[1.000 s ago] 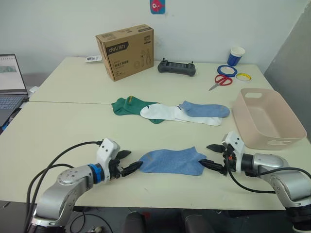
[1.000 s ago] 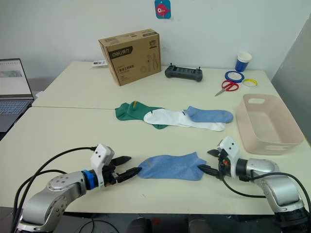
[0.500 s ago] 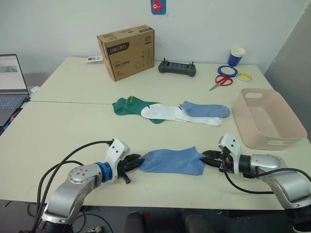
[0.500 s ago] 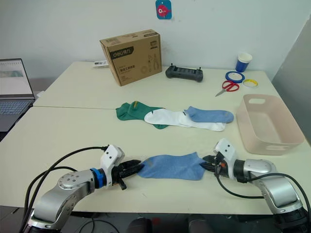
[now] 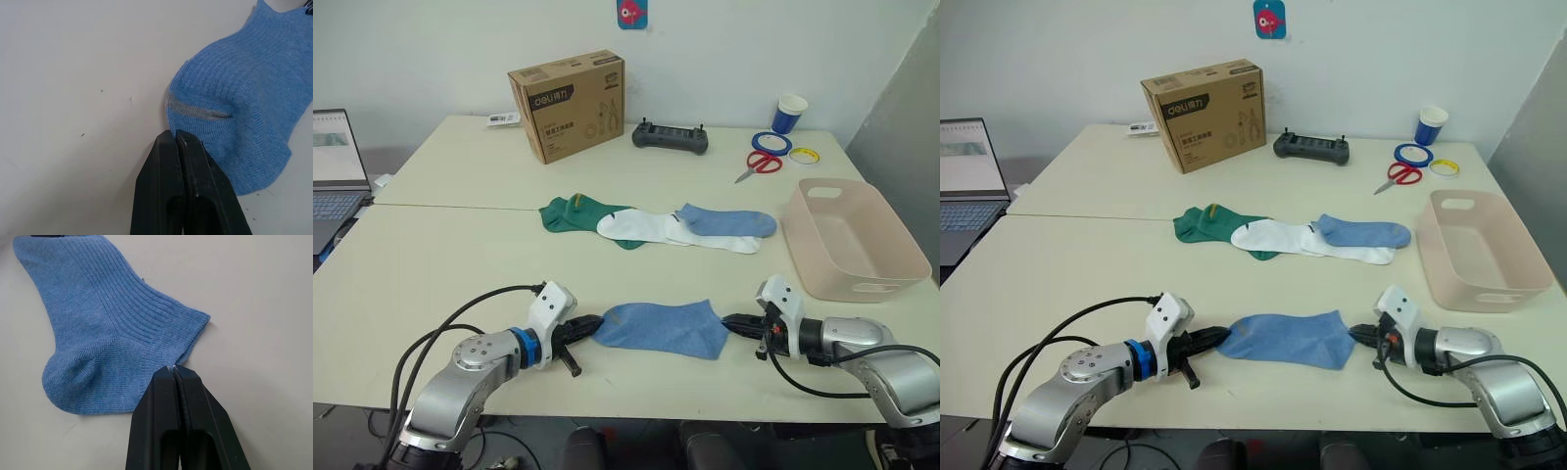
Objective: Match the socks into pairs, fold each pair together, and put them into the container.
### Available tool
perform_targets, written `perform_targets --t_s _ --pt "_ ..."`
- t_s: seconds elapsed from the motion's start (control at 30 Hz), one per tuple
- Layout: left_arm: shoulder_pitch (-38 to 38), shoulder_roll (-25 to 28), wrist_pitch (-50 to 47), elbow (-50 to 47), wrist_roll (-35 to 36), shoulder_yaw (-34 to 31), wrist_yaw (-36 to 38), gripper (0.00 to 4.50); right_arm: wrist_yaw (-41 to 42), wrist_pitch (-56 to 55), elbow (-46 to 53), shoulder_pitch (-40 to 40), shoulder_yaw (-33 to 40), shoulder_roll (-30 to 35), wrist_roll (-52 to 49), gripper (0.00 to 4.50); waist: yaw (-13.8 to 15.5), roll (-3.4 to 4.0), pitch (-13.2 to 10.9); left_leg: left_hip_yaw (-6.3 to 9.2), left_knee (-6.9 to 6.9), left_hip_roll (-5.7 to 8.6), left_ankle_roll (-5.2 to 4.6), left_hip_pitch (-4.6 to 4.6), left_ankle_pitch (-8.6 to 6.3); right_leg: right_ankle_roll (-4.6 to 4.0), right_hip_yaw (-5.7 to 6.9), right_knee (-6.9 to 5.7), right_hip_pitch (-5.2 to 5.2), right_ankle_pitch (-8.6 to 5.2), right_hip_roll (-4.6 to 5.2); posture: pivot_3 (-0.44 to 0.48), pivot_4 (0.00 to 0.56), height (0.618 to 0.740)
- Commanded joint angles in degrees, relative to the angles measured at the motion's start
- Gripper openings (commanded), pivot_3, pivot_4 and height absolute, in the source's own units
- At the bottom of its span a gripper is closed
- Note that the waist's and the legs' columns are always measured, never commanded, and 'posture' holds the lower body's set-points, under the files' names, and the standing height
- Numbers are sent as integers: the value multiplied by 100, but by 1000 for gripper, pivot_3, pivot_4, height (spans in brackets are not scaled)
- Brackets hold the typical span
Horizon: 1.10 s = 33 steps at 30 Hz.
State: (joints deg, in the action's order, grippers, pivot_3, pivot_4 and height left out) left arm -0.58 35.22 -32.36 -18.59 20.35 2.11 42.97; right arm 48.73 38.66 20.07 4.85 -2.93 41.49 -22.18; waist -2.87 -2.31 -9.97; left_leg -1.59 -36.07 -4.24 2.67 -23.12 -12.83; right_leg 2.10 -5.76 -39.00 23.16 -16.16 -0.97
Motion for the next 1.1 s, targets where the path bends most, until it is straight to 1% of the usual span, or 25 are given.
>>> perform_targets --t_s 0.03,0.17,0.23,0.27,0.47,0.73,1.1 --pt "-123 46 333 24 -124 40 101 0 77 -26 184 -94 268 145 -128 21 1 0 0 0 0 0 0 0 0 0 0 0 0 0 0 0 150 740" --pt "-178 77 482 137 -303 110 86 0 96 -67 157 -167 310 208 -109 21 -1 0 0 -1 0 0 0 0 0 0 -1 0 0 0 0 0 150 740" --pt "-160 201 752 198 -546 268 194 0 62 -159 83 -157 295 224 -17 21 -2 0 0 -1 0 0 0 0 0 0 -1 0 0 0 0 0 150 740" --pt "-165 182 800 224 -570 283 192 0 82 -227 42 -148 257 248 39 21 -2 0 0 0 0 0 0 0 0 0 -1 0 1 0 0 0 150 740" --pt "-223 36 575 92 -394 350 232 0 144 -412 -203 19 102 201 175 21 -10 0 0 -2 0 1 0 0 0 2 -2 0 0 1 1 0 150 740" --pt "-136 -101 394 -64 -458 400 50 0 456 -646 -689 153 95 392 295 21 1 0 0 -1 0 1 0 -1 0 3 -1 0 -1 1 1 0 150 740" --pt "-153 -218 128 -185 -404 457 -60 0 526 -818 -1004 393 -44 329 421 21 -1 0 0 -1 -2 3 0 0 0 6 -2 0 -3 4 1 0 150 740"
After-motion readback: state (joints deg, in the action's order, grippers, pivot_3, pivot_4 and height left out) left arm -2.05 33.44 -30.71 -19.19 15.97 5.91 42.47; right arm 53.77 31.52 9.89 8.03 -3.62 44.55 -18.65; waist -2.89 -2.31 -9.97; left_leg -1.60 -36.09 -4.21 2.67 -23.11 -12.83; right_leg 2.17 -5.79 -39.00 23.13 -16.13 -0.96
